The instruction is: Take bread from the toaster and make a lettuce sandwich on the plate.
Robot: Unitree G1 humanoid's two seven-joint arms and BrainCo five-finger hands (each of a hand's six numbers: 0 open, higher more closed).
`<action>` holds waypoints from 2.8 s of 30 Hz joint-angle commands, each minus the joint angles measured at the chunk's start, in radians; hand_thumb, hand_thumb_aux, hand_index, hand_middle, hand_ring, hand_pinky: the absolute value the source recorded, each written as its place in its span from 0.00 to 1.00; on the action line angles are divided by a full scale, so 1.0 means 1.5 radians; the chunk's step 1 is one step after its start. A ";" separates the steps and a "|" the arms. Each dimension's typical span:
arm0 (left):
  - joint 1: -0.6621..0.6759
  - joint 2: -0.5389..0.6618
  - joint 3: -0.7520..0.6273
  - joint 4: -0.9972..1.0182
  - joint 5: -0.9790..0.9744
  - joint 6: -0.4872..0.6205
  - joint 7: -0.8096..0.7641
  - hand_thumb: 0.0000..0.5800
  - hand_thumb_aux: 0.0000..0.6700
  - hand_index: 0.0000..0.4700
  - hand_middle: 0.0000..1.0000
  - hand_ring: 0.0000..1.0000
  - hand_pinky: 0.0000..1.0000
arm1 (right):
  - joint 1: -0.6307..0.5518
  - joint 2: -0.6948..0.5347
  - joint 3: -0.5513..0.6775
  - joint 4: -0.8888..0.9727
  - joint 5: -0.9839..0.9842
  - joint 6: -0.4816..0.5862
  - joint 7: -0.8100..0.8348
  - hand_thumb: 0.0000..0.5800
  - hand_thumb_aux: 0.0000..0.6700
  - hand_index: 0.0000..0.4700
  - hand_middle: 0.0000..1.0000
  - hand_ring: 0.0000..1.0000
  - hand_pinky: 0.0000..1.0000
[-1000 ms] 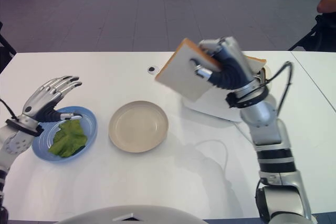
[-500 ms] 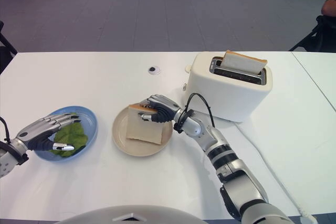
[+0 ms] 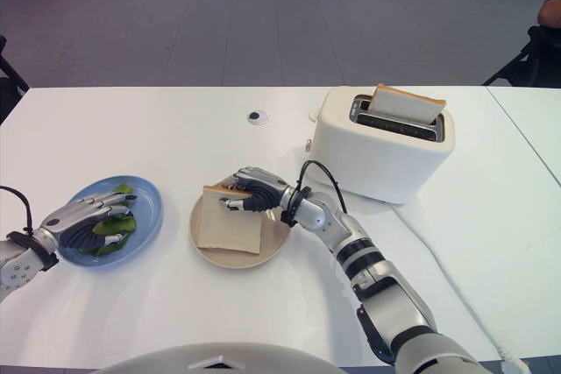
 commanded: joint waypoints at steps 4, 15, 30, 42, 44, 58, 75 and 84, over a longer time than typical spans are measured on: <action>-0.031 -0.010 -0.017 0.005 0.000 -0.054 0.046 1.00 1.00 1.00 0.00 0.00 0.00 | -0.002 -0.006 -0.010 -0.009 -0.042 0.013 -0.051 0.00 0.00 0.00 0.00 0.00 0.00; -0.049 -0.004 0.027 -0.012 -0.049 -0.123 0.101 1.00 1.00 1.00 0.00 0.00 0.00 | -0.016 -0.011 -0.028 -0.016 -0.069 0.006 -0.125 0.00 0.00 0.00 0.00 0.00 0.00; -0.152 -0.187 -0.087 -0.093 -0.154 -0.203 0.018 1.00 1.00 1.00 0.00 0.00 0.00 | 0.019 -0.042 -0.085 -0.166 -0.032 0.029 -0.116 0.00 0.00 0.00 0.00 0.00 0.00; -0.202 -0.298 -0.226 -0.015 -0.062 -0.199 -0.049 1.00 1.00 1.00 0.00 0.00 0.00 | 0.055 -0.214 -0.356 -0.359 0.019 0.186 -0.114 0.00 0.00 0.00 0.00 0.00 0.00; -0.205 -0.298 -0.232 0.000 -0.044 -0.196 -0.047 1.00 1.00 1.00 0.00 0.00 0.00 | 0.044 -0.268 -0.377 -0.312 -0.035 0.214 -0.139 0.00 0.00 0.00 0.00 0.00 0.00; -0.218 -0.318 -0.233 0.030 -0.032 -0.209 0.001 0.00 0.00 0.00 0.00 0.00 0.00 | -0.071 -0.395 -0.229 0.019 -0.235 0.256 -0.215 0.00 0.00 0.00 0.00 0.00 0.00; -0.211 -0.311 -0.181 0.001 -0.085 -0.223 0.027 0.00 0.00 0.00 0.00 0.00 0.00 | -0.095 -0.407 -0.231 0.026 -0.179 0.193 -0.293 1.00 1.00 1.00 0.00 0.00 0.00; -0.216 -0.330 -0.086 -0.055 -0.201 -0.234 0.068 0.00 0.00 0.00 0.00 0.00 0.00 | -0.030 -0.398 -0.324 -0.175 -0.032 0.132 -0.271 1.00 1.00 1.00 1.00 1.00 1.00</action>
